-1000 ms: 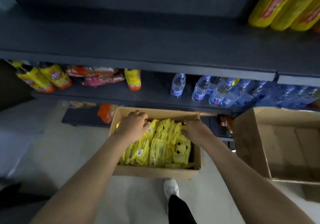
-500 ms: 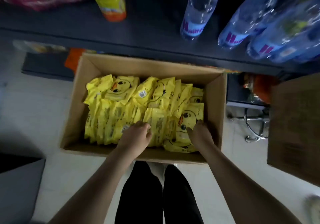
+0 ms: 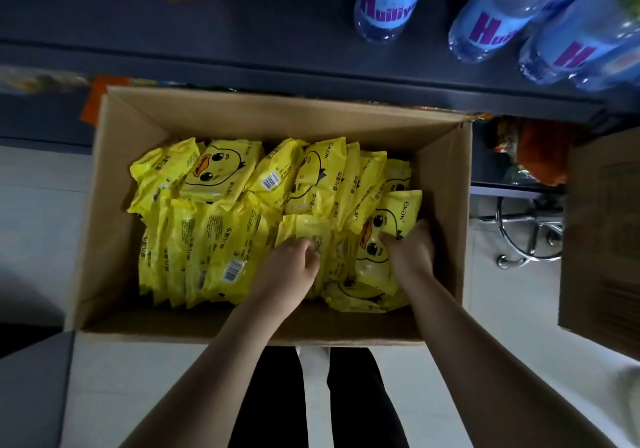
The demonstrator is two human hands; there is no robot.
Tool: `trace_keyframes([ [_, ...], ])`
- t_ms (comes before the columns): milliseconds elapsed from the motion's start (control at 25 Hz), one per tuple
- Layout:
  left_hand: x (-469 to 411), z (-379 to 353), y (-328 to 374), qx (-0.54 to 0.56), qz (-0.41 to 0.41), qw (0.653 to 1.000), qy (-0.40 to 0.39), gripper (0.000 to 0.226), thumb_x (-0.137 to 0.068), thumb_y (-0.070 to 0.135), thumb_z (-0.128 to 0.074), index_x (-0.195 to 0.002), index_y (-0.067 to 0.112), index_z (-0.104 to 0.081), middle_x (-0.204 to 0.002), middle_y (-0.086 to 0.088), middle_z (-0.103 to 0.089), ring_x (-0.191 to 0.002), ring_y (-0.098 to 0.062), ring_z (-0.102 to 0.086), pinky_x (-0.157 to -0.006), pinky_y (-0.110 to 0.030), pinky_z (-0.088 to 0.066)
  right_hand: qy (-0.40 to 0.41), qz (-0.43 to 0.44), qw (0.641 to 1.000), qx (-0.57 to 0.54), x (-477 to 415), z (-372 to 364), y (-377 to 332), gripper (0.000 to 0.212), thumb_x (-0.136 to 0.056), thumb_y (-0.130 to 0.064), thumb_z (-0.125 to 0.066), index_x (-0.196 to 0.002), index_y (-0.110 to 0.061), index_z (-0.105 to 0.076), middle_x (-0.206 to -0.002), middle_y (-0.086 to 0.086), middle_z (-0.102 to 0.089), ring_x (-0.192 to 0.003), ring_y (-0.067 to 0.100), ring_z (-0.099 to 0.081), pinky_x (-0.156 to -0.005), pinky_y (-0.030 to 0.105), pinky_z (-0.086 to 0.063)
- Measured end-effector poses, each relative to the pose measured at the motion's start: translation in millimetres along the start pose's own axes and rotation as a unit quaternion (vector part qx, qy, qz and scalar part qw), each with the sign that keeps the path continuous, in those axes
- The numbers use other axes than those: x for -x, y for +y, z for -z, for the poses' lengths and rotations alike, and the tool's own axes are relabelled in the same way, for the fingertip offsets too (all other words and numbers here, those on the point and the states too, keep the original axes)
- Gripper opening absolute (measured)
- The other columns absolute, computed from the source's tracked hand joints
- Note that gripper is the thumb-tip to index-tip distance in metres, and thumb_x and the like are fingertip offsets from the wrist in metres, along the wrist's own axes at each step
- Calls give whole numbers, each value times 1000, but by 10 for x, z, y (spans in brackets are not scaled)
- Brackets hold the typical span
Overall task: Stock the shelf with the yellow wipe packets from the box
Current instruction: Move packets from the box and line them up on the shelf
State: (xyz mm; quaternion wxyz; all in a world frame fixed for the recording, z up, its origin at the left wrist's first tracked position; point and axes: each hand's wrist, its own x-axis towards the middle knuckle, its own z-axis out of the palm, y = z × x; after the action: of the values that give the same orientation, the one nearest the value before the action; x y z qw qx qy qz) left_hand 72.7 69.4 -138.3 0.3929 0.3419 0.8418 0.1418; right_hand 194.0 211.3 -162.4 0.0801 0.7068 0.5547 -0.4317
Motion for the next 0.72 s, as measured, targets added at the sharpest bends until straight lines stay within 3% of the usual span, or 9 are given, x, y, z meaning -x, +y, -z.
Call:
trace_keyframes([
  [80, -35, 33, 76, 31, 19, 999, 10, 28, -96, 24, -45, -116, 10, -58, -113, -4, -64, -93, -14, -63, -81, -28, -52, 4, 19, 1000, 3, 53, 145, -72, 43, -85, -19, -68, -116, -4, -44, -103, 11, -58, -91, 27, -59, -63, 27, -41],
  [200, -90, 157, 198, 96, 40, 994, 41, 30, -96, 21, -46, -118, 4, -58, -117, -8, -65, -104, -17, -62, -80, -16, -44, 23, 55, 998, 10, 137, 335, -175, 43, -81, -21, -72, -111, -3, -46, -90, 5, -52, -74, 21, -52, -58, 25, -39],
  [280, -160, 251, 263, 180, 86, 978, 62, 29, -96, 20, -47, -114, 0, -60, -107, -8, -68, -99, -20, -64, -76, -16, -44, 22, 73, 997, 8, 186, 409, -254, 42, -81, -22, -72, -108, -5, -45, -86, 3, -52, -66, 16, -48, -51, 22, -36],
  [320, -218, 279, 283, 266, 136, 952, 68, 29, -96, 20, -48, -110, -1, -61, -97, -7, -69, -90, -20, -66, -74, -21, -49, 22, 74, 997, 1, 196, 429, -290, 42, -80, -23, -72, -108, -5, -45, -85, 4, -53, -65, 16, -49, -51, 23, -39],
  [400, -349, 296, 358, 475, 260, 839, 43, 29, -95, 24, -52, -104, -2, -61, -81, -3, -65, -73, -15, -64, -64, -27, -55, 30, 66, 997, -26, 184, 457, -346, 44, -78, -24, -74, -108, -4, -49, -91, 8, -60, -73, 22, -57, -61, 32, -51],
  [480, -450, 237, 482, 597, 336, 729, 13, 29, -93, 28, -54, -100, 1, -60, -82, -7, -65, -72, -16, -64, -59, -25, -56, 44, 62, 996, -47, 159, 477, -373, 47, -76, -25, -76, -111, -5, -52, -100, 8, -64, -85, 27, -61, -72, 38, -54],
  [600, -584, 34, 656, 699, 379, 606, 25, 36, -89, 33, -57, -101, -1, -58, -89, -13, -64, -75, -21, -64, -67, -29, -56, 52, 67, 995, -56, 131, 478, -363, 45, -77, -22, -75, -113, -5, -53, -101, 8, -63, -89, 28, -61, -71, 33, -49],
  [720, -708, -110, 718, 779, 389, 489, 50, 52, -89, 40, -57, -115, -5, -54, -90, -13, -61, -73, -19, -62, -61, -26, -56, 59, 79, 994, -56, 66, 437, -325, 43, -77, -20, -76, -111, -5, -55, -101, 9, -65, -83, 24, -59, -67, 30, -44],
])
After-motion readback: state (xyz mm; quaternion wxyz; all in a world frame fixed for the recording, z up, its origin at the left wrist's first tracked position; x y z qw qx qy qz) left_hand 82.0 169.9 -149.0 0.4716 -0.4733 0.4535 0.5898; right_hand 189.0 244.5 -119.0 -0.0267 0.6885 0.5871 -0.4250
